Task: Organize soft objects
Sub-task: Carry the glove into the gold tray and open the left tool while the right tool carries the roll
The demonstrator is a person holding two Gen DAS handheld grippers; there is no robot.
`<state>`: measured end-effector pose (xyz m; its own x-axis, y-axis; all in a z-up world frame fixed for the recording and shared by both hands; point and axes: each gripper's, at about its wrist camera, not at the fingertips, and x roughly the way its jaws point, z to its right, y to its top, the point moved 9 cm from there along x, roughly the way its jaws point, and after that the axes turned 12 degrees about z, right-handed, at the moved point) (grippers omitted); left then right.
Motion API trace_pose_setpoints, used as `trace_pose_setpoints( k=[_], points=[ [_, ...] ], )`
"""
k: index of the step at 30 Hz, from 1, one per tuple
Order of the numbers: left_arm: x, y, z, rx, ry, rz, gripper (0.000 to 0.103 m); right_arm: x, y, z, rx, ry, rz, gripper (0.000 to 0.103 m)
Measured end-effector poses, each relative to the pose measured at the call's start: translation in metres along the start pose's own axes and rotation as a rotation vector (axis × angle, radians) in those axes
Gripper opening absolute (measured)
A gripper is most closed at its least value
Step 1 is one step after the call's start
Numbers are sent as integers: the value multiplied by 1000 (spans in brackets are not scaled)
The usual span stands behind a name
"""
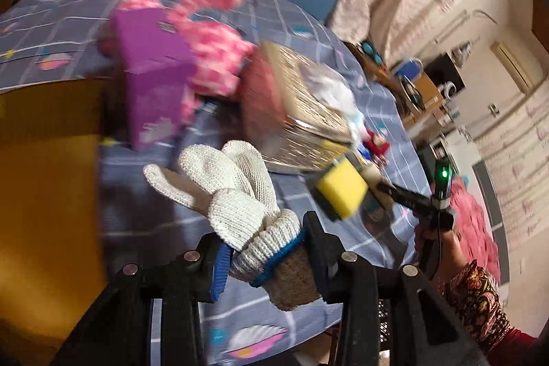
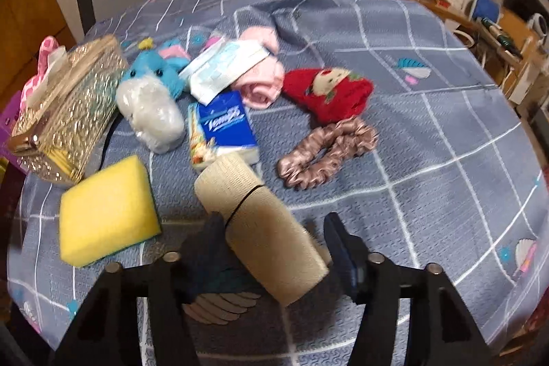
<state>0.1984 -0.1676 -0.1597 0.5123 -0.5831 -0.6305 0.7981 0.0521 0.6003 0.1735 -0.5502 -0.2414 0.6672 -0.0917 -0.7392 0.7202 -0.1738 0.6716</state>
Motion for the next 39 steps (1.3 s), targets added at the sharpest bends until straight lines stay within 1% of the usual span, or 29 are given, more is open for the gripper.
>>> trace_pose_setpoints(
  k=[5, 8, 11, 13, 17, 19, 21, 23, 24, 26, 29, 32, 34, 37, 39],
  points=[
    [-27, 12, -46, -49, 53, 26, 39, 12, -4, -19, -128, -43, -68, 62],
    [-41, 18, -77, -80, 93, 39, 39, 22, -7, -29, -222, -105, -112, 62],
    [-58, 24, -113, -118, 142, 52, 39, 22, -4, -38, -232, -111, -116, 51],
    [-68, 28, -135, -135, 180, 68, 39, 20, -3, -42, -236, -119, -120, 50],
    [-87, 30, -177, -163, 239, 71, 39, 14, -2, -47, -179, -121, -114, 49],
    [-90, 32, -197, -169, 261, 59, 39, 7, 2, -44, -119, -132, -94, 49],
    [-92, 34, -220, -181, 295, 48, 39, -4, 9, -44, -40, -120, -61, 49],
    [-91, 33, -238, -180, 315, 16, 39, -15, 16, -46, 14, -110, -26, 49],
    [-91, 33, -248, -184, 332, 5, 39, -20, 19, -49, 24, -109, -10, 49],
    [-88, 33, -265, -177, 335, -32, 39, -35, 25, -57, 36, -106, 28, 49],
    [-84, 34, -283, -157, 359, -71, 39, -61, 36, -76, 79, -68, 91, 49],
    [-80, 39, -302, -123, 392, -102, 39, -79, 45, -95, 110, -28, 131, 49],
    [-78, 43, -310, -115, 402, -109, 40, -92, 51, -118, 113, 21, 160, 49],
    [-76, 52, -314, -68, 423, -134, 43, -113, 57, -161, 90, 106, 197, 49],
    [-79, 57, -316, -35, 469, -151, 45, -124, 60, -193, 55, 164, 214, 49]
  ],
)
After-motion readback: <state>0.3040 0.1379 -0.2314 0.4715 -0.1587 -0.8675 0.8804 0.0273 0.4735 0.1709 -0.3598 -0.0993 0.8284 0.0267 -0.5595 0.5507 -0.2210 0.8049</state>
